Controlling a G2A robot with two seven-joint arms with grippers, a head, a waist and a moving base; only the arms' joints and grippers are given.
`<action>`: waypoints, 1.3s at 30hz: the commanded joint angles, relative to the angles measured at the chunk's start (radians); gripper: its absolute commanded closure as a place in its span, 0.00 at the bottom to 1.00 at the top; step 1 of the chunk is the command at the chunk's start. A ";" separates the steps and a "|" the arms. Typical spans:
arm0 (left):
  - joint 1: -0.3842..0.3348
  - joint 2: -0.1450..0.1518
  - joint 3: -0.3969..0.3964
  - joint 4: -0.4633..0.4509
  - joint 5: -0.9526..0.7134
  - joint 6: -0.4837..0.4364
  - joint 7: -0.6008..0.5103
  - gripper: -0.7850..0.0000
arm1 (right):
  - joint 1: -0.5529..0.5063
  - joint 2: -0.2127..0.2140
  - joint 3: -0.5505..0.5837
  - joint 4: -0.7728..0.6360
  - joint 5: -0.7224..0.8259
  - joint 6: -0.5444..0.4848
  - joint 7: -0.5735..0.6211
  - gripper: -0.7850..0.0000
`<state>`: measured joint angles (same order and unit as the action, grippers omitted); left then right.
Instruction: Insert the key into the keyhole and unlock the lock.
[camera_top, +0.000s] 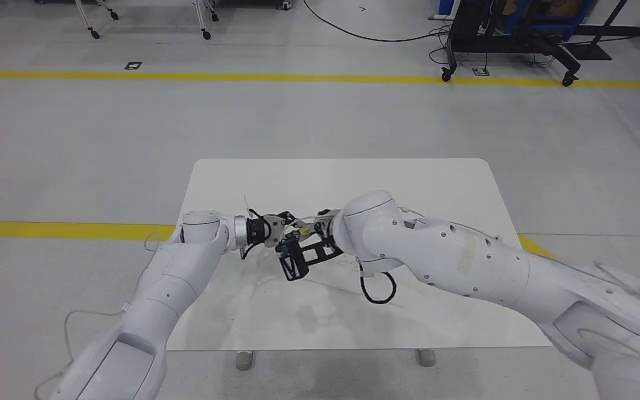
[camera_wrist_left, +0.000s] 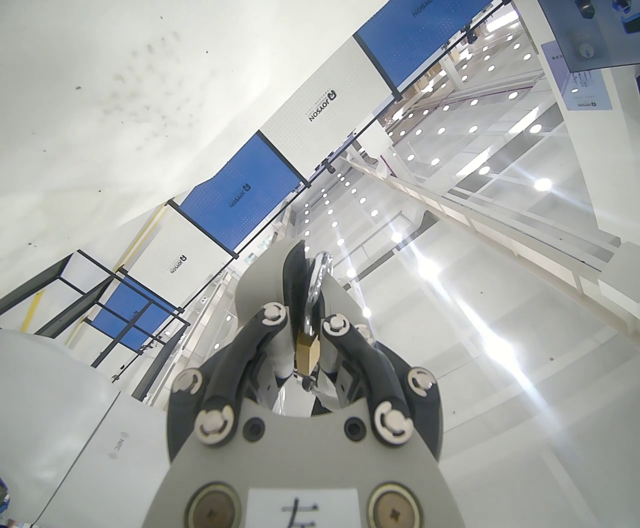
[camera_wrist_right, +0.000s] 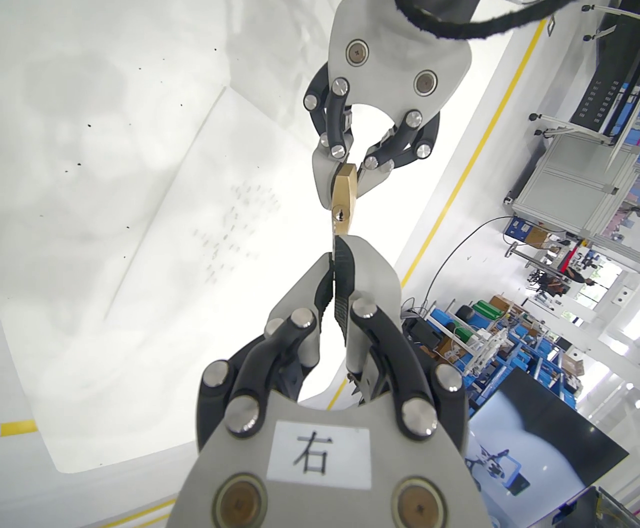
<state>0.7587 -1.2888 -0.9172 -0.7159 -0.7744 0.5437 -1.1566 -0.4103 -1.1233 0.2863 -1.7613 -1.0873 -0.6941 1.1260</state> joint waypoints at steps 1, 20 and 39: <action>0.001 0.000 0.000 -0.003 0.001 0.001 0.002 1.00 | 0.014 -0.003 -0.015 -0.001 0.012 0.008 0.008 1.00; 0.007 0.003 -0.003 -0.017 0.004 0.013 0.009 1.00 | 0.052 -0.030 -0.062 0.011 0.033 0.059 0.059 1.00; 0.009 0.003 0.001 -0.025 0.004 0.017 0.004 1.00 | 0.070 -0.077 -0.107 0.063 0.028 0.074 0.074 1.00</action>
<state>0.7683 -1.2858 -0.9161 -0.7409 -0.7701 0.5616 -1.1528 -0.3402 -1.1971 0.1801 -1.7030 -1.0608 -0.6173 1.2028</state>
